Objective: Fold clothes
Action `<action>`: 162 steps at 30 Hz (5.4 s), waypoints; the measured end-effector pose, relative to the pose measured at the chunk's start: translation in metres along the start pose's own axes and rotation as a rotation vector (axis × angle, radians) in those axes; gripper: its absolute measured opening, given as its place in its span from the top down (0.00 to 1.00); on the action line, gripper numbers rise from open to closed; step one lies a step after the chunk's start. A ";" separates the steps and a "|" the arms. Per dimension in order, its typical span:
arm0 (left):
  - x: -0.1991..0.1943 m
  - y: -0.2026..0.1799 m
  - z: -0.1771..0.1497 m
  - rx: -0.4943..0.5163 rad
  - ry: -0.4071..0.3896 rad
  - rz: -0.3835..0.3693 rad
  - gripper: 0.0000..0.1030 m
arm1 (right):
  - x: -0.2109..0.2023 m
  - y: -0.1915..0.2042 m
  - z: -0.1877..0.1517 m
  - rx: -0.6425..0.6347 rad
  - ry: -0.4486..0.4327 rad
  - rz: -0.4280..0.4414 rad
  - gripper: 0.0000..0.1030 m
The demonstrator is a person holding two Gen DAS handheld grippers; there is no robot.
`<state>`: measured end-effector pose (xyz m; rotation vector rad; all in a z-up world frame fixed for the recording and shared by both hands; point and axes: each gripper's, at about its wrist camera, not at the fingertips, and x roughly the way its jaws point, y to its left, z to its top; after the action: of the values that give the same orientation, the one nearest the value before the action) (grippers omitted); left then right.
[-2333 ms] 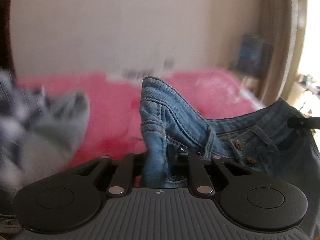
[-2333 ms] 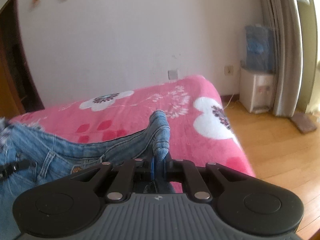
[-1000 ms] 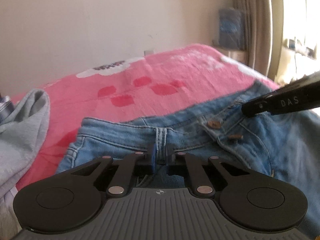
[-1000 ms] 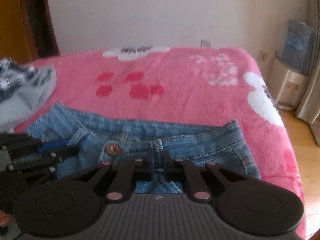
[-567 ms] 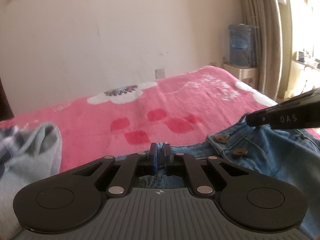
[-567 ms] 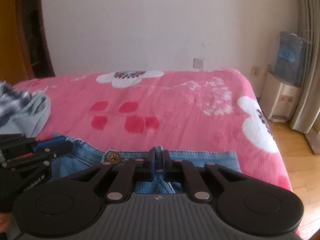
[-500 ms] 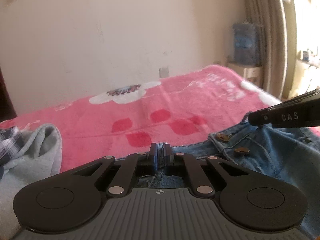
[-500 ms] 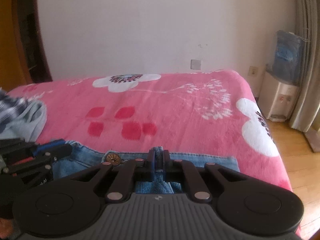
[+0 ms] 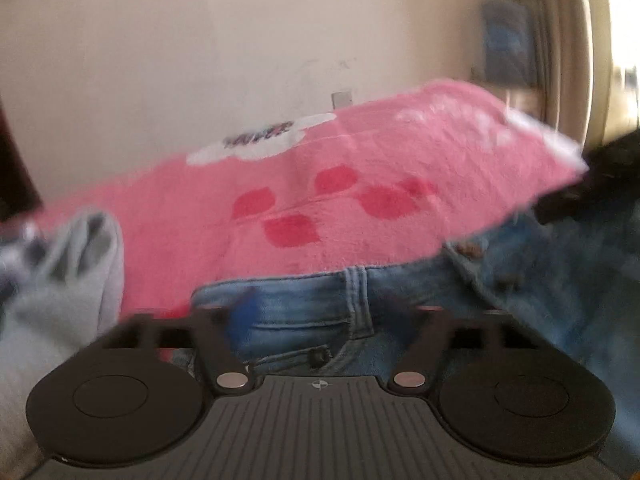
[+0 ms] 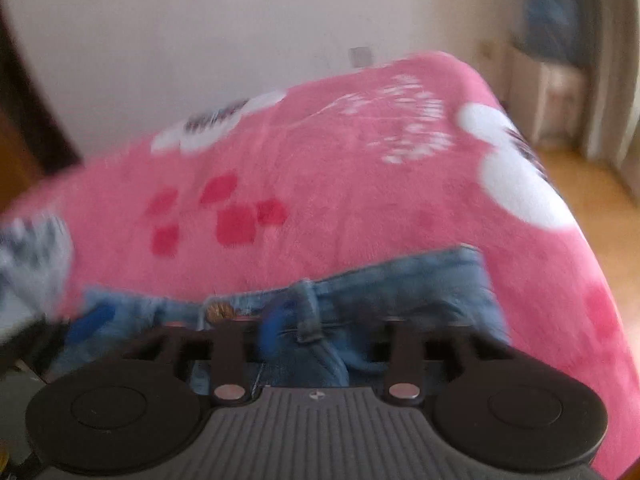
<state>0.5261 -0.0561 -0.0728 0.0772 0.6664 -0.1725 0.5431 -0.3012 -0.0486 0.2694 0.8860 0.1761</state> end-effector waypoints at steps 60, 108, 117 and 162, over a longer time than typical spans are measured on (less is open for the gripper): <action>-0.302 -0.118 -0.218 0.323 0.324 -0.842 0.94 | -0.216 -0.021 -0.246 -0.310 0.043 0.241 0.83; -0.244 -0.111 -0.192 -0.027 0.595 -1.055 0.31 | -0.054 -0.062 -0.075 -0.463 -0.089 -0.133 0.99; -0.241 -0.072 -0.183 -0.151 0.618 -1.029 0.28 | -0.113 -0.102 -0.089 -0.178 -0.073 0.079 0.99; -0.326 -0.012 -0.260 0.406 0.576 -0.813 0.22 | -0.310 0.049 -0.450 -0.840 0.845 0.650 0.75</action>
<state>0.1143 0.0082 -0.0748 0.2495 1.2059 -1.1001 -0.0031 -0.2643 -0.0757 -0.3549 1.4391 1.3018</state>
